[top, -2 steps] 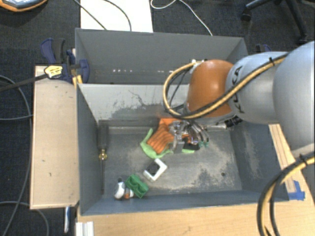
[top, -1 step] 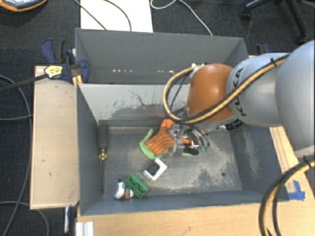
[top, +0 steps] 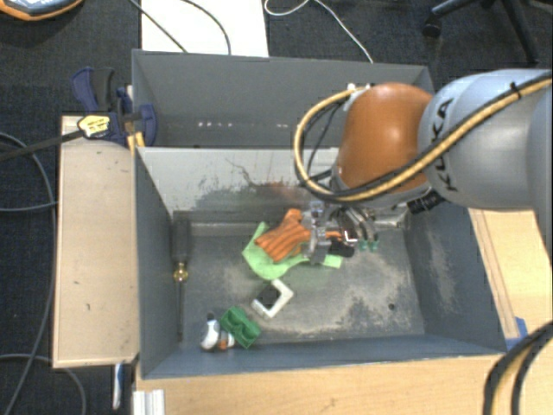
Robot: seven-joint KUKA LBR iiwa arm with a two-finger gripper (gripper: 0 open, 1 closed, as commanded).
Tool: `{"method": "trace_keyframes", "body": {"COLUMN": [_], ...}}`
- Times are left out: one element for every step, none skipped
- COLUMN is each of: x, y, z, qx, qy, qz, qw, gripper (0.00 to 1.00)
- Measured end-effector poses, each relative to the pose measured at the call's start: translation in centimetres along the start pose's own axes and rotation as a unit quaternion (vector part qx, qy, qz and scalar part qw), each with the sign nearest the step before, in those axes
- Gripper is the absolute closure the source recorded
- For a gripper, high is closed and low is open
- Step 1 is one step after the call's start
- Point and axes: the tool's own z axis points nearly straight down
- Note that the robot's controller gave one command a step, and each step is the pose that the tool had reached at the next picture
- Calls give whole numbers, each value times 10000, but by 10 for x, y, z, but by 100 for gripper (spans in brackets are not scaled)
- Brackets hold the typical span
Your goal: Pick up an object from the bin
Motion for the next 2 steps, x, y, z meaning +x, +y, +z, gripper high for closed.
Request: {"method": "trace_keyframes", "body": {"x": [-10, 10], "y": [-7, 12], "z": [17, 41], "qx": [6, -7], "qy": [27, 2], "qz": [-90, -106], "qw": [10000, 9999], "gripper": [100, 100]}}
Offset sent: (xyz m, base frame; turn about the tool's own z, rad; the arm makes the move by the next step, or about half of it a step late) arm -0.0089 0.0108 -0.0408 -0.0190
